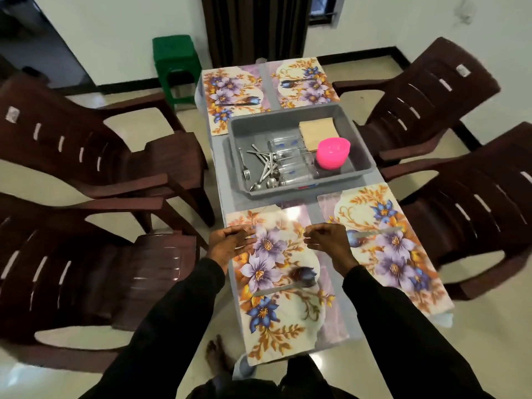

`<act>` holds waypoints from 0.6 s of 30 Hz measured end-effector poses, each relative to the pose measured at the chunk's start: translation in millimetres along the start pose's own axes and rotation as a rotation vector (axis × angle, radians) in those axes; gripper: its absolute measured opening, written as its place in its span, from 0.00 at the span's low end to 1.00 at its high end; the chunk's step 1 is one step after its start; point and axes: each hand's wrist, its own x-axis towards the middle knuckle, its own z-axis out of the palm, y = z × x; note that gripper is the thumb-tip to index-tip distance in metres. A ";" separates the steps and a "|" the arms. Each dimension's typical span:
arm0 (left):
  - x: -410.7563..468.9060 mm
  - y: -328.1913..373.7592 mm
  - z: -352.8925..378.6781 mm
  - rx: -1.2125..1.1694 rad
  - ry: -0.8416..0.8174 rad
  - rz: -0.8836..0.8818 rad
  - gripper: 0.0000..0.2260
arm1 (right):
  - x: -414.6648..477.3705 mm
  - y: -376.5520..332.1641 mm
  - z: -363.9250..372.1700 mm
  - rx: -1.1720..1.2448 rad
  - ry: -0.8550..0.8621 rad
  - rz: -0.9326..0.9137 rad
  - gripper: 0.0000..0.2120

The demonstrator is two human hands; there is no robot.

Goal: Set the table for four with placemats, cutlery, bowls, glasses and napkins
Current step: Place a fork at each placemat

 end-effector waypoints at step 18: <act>62.0 35.8 48.2 -0.070 0.266 0.252 0.05 | 156.5 -72.6 -3.4 -0.350 -0.266 -0.137 0.01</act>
